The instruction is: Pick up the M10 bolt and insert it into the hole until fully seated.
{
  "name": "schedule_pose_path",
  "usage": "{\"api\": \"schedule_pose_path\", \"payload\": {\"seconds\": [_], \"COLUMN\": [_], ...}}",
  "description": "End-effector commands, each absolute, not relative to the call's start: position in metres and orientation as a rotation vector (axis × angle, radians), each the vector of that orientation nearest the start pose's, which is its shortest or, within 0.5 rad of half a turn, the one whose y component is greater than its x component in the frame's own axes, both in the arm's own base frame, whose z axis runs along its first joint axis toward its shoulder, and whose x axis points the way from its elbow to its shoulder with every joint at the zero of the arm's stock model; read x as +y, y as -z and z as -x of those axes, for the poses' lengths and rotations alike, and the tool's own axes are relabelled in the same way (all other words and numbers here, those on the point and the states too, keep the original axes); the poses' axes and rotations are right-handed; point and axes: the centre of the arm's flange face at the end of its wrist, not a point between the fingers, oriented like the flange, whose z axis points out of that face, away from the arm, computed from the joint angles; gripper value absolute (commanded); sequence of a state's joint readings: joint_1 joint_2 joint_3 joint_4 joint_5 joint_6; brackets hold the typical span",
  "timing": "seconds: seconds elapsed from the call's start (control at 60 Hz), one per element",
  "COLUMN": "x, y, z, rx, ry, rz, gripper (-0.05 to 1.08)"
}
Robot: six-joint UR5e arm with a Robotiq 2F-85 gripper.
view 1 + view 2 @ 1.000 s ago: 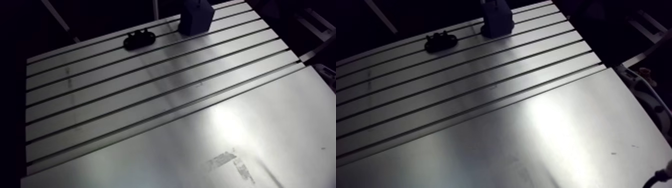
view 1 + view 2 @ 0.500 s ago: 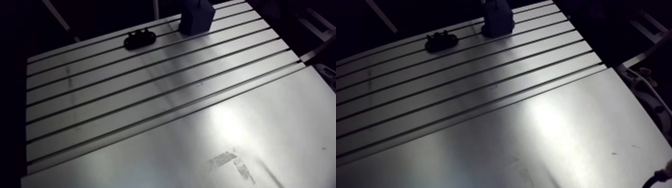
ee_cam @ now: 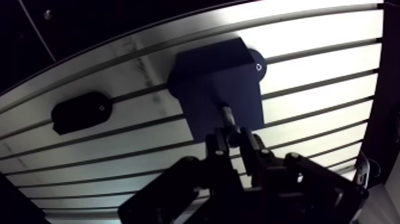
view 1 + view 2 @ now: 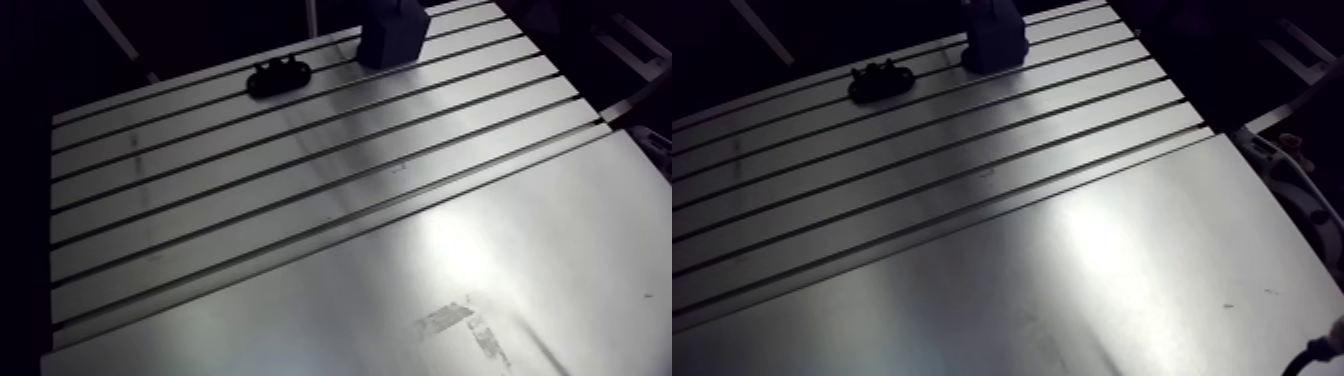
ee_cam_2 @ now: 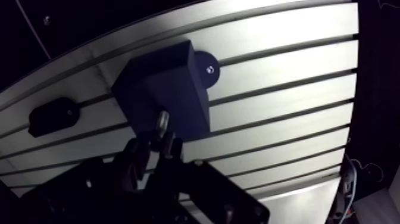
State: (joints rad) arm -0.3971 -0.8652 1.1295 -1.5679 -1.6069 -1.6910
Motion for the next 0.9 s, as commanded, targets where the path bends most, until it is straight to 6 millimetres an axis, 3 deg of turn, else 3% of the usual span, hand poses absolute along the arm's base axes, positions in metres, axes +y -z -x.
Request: {"api": "schedule_pose_path", "payload": {"seconds": [0.017, 0.9], "x": [0.1607, 0.1587], "y": [-0.2589, -0.2595], "z": [0.718, 0.7185], "rx": [2.845, 2.845], "ry": [0.049, 0.046], "rz": [-0.392, -0.387], "gripper": [1.07, 1.08]}}
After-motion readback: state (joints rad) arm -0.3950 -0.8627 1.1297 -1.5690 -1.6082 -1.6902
